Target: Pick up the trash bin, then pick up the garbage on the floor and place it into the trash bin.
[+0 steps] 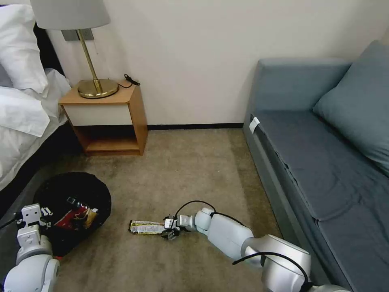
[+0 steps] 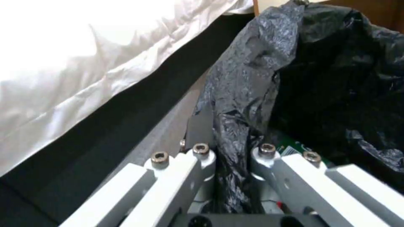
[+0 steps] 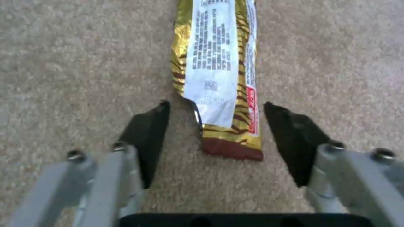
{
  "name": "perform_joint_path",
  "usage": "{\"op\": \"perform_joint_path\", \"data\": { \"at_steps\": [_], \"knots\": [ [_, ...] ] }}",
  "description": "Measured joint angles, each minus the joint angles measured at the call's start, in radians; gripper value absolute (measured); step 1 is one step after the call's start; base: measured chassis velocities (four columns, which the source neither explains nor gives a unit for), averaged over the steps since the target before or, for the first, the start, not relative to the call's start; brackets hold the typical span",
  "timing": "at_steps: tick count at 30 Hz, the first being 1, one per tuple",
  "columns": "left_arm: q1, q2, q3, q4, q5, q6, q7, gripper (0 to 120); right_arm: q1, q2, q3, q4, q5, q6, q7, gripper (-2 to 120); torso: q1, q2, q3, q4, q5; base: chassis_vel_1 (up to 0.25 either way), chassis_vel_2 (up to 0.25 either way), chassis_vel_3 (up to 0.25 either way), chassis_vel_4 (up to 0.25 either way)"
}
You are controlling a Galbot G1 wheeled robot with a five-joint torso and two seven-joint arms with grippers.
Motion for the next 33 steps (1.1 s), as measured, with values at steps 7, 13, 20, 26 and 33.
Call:
{"op": "perform_joint_path", "data": {
  "at_steps": [7, 13, 20, 26, 33],
  "knots": [
    [-0.008, 0.000, 0.005, 0.003, 0.000, 0.000, 0.000, 4, -0.008, 0.000, 0.004, -0.010, -0.002, 0.000, -0.002, 36, 0.000, 0.000, 0.000, 0.0000, 0.0000, 0.000, 0.000, 0.000, 0.000],
    [-0.008, 0.000, 0.009, 0.012, 0.000, -0.002, 0.000, 4, -0.015, 0.000, 0.014, -0.022, -0.006, 0.003, -0.003, 28, 0.000, 0.000, 0.000, 0.0000, 0.0000, 0.000, 0.000, 0.000, 0.000],
    [-0.011, 0.011, 0.010, 0.020, -0.006, -0.003, 0.000, 4, -0.016, 0.000, 0.027, -0.029, -0.013, 0.006, -0.004, 17, 0.000, 0.000, 0.000, 0.0000, 0.0000, 0.000, 0.000, 0.000, 0.000],
    [-0.014, 0.019, 0.009, 0.027, -0.012, -0.003, 0.000, 4, -0.015, 0.000, 0.038, -0.031, -0.014, 0.006, -0.012, 0, 0.000, 0.000, 0.000, 0.0000, 0.0000, 0.000, 0.000, 0.000, 0.000],
    [-0.014, 0.020, 0.008, 0.027, -0.015, -0.003, 0.001, 4, -0.014, 0.000, 0.043, -0.031, -0.014, 0.008, -0.020, 0, 0.000, 0.000, 0.000, 0.0000, 0.0000, 0.000, 0.000, 0.000, 0.000]
  ]
}}
